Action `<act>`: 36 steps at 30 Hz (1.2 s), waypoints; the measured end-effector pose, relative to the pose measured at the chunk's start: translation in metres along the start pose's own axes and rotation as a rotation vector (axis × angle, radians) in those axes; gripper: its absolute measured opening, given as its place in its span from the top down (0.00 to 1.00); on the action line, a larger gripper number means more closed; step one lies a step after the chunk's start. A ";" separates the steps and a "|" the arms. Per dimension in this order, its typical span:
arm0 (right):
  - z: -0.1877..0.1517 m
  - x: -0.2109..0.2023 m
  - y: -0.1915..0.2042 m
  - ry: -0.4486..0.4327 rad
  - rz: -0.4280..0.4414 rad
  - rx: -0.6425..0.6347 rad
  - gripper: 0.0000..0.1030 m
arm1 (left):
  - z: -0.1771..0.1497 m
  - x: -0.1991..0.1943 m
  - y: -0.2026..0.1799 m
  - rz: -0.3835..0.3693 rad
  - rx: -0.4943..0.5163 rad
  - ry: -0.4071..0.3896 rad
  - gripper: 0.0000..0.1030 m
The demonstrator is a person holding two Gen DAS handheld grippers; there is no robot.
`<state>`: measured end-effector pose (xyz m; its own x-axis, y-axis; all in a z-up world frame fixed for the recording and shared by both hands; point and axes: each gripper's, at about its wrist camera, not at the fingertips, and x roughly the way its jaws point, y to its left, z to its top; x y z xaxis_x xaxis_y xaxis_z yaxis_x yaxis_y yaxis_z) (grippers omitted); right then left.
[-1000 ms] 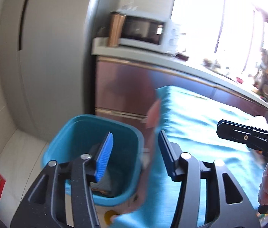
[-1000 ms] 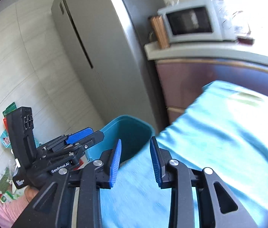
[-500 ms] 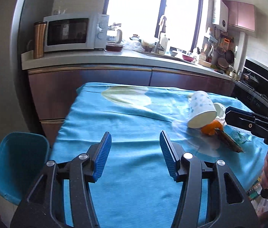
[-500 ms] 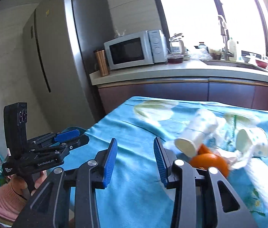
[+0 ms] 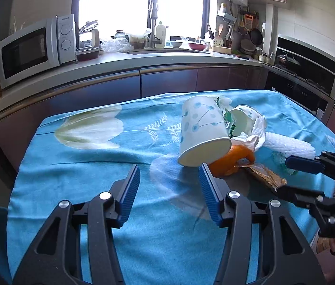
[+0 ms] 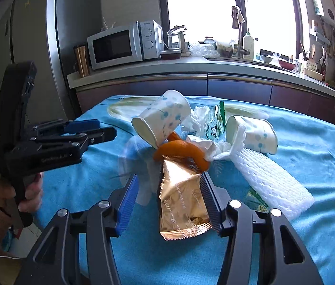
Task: Collect trash
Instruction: 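Grasp the gold snack wrapper with the right tool while the left tool grasps the blue-dotted paper cup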
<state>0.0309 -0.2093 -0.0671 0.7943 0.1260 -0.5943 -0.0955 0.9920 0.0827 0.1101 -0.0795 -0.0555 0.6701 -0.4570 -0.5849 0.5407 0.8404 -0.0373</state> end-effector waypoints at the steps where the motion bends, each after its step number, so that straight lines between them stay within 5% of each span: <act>1: -0.002 0.001 0.001 0.006 -0.006 -0.008 0.50 | 0.002 0.006 0.000 -0.001 0.004 0.008 0.52; 11: -0.012 0.011 -0.009 0.041 -0.028 0.008 0.51 | 0.015 0.043 -0.009 -0.021 0.012 0.070 0.67; 15: -0.013 0.010 -0.012 0.040 -0.024 0.019 0.65 | 0.018 0.046 -0.014 -0.036 0.023 0.071 0.89; 18: -0.012 0.008 -0.015 0.041 -0.009 0.023 0.80 | 0.019 0.044 -0.016 -0.030 0.033 0.056 0.94; 25: -0.008 0.005 -0.018 0.032 0.009 0.032 0.94 | 0.017 0.031 -0.013 -0.027 0.014 0.031 0.96; 36: 0.002 -0.011 -0.017 -0.009 0.093 0.063 0.97 | 0.010 -0.007 0.010 0.006 -0.040 -0.011 0.96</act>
<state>0.0250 -0.2277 -0.0600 0.7890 0.2171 -0.5747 -0.1313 0.9734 0.1876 0.1157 -0.0712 -0.0433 0.6790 -0.4553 -0.5759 0.5161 0.8539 -0.0667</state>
